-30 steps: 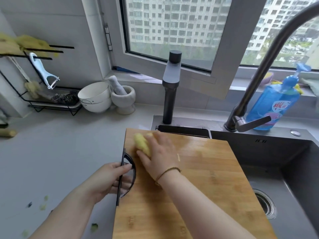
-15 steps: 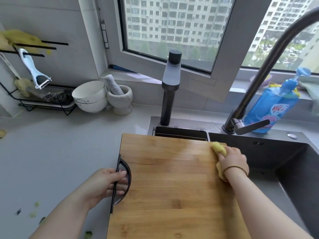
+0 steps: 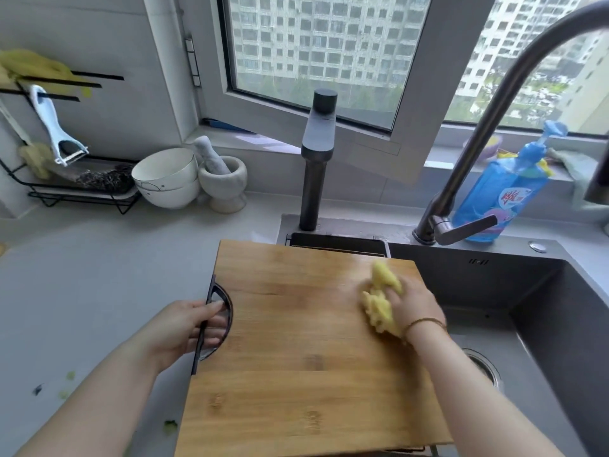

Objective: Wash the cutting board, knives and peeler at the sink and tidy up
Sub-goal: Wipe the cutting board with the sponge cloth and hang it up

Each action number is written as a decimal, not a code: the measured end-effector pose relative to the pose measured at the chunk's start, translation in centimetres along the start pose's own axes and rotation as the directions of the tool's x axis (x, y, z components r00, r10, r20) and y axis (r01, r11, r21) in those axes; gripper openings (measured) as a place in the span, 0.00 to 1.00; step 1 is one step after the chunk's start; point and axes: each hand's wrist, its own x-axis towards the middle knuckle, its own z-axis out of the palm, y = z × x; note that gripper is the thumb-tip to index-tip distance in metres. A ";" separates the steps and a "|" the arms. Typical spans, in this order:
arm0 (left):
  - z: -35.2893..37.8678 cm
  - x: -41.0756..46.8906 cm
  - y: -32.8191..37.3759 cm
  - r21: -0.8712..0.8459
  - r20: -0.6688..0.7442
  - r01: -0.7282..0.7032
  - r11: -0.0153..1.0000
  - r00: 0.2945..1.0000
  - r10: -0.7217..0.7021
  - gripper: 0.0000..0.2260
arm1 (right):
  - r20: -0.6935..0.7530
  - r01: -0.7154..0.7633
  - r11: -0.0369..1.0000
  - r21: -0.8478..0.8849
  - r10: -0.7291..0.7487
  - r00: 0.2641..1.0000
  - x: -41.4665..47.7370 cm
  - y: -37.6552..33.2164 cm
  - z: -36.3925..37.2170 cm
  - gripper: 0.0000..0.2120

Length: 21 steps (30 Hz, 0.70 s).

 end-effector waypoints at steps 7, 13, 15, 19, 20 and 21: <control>0.2 0.1 -0.5 -0.014 -0.042 -0.002 1.000 0.999 0.002 0.09 | -0.084 -0.139 0.990 0.008 0.140 0.987 -1.0 2.1 -0.5 0.17; 0.3 0.1 -0.4 -0.022 -0.044 -0.007 1.000 0.999 0.006 0.09 | -0.083 -0.065 0.998 0.012 0.066 0.994 -1.5 -1.8 1.1 0.22; 0.3 0.2 -0.3 -0.019 -0.049 -0.010 1.000 0.999 0.009 0.09 | -0.060 0.016 0.998 0.063 -0.013 0.998 -2.5 -3.5 1.6 0.19; 0.5 0.2 -0.2 -0.011 -0.047 -0.002 1.000 0.999 0.002 0.09 | 0.078 0.435 0.899 -0.046 -0.431 0.899 -7.3 -9.3 4.0 0.22; 0.5 0.2 -0.2 -0.015 -0.048 0.000 1.000 0.999 -0.001 0.09 | 0.131 0.484 0.869 -0.106 -0.470 0.873 -8.2 -10.2 4.3 0.23; 0.5 0.2 -0.3 -0.020 -0.047 0.000 1.000 0.999 -0.001 0.09 | 0.176 0.509 0.844 -0.171 -0.482 0.858 -8.5 -10.5 4.7 0.22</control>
